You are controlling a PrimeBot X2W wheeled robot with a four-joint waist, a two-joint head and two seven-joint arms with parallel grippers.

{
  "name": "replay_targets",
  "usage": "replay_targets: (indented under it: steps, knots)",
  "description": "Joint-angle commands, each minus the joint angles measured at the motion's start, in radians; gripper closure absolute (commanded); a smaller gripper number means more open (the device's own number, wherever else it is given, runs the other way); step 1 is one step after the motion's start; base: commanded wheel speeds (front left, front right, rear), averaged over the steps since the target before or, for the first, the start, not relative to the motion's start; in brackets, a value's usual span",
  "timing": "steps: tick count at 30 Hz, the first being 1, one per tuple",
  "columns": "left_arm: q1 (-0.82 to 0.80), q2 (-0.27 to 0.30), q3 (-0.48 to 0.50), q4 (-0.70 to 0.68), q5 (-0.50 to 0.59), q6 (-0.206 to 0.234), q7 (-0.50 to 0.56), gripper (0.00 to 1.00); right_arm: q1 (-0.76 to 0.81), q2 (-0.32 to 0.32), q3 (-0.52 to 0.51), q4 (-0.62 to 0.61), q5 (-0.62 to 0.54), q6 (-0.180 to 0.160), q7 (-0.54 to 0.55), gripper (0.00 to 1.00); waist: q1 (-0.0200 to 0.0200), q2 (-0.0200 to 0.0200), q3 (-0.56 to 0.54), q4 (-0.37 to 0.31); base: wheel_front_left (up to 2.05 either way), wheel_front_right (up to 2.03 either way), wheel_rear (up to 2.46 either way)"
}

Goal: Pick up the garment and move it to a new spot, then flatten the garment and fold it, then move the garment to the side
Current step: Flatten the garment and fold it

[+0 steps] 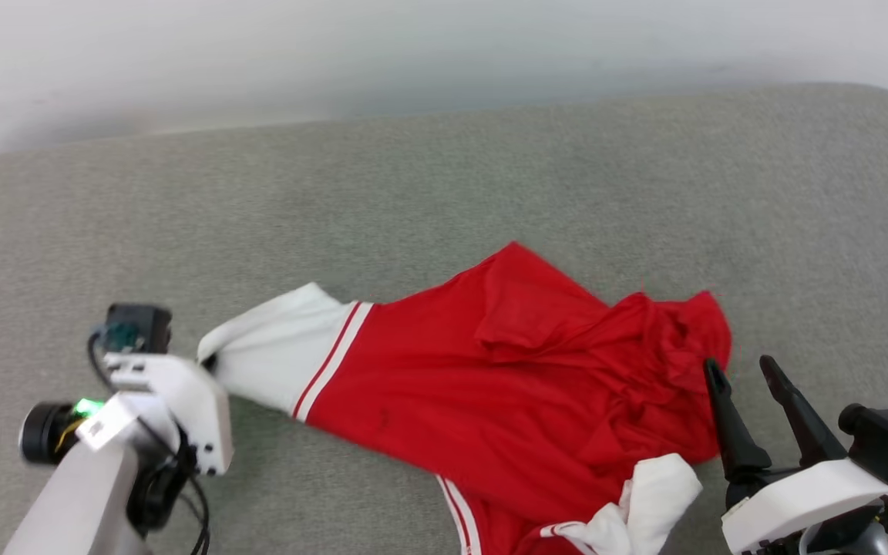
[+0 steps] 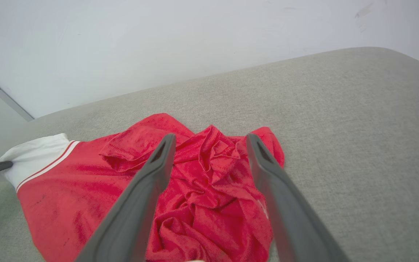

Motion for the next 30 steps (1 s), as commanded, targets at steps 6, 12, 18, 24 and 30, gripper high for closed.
replay_targets:
  steps: [6,12,18,24,30]
  knots:
    - [0.260,0.041,0.086,-0.166,-0.059,0.113,0.010,1.00,0.031,0.002,-0.027,-0.024,-0.005,0.000,0.024,0.00,0.0000,0.0000,-0.049,0.074,0.00,0.00,0.00]
    - [0.415,0.014,0.102,-0.260,-0.098,0.162,0.016,1.00,0.046,0.002,-0.032,-0.030,-0.002,0.000,0.040,0.00,0.0000,0.0000,-0.067,0.093,0.00,0.00,0.00]
    - [0.414,-0.012,0.099,-0.285,-0.079,0.166,-0.060,0.00,0.057,0.002,-0.031,-0.026,0.009,0.000,0.054,0.00,0.0000,0.0000,-0.094,0.082,0.00,0.00,0.00]
    - [0.374,-0.018,0.103,-0.322,-0.019,0.162,-0.215,0.00,0.069,0.002,-0.049,-0.020,0.004,0.000,0.075,0.00,0.0000,0.0000,-0.106,0.058,0.00,0.00,0.00]
    - [0.338,-0.040,0.095,-0.369,0.039,0.162,-0.373,0.00,0.076,0.002,-0.087,0.014,0.028,0.000,0.139,0.00,0.0000,0.0000,-0.101,0.042,0.00,0.00,0.00]
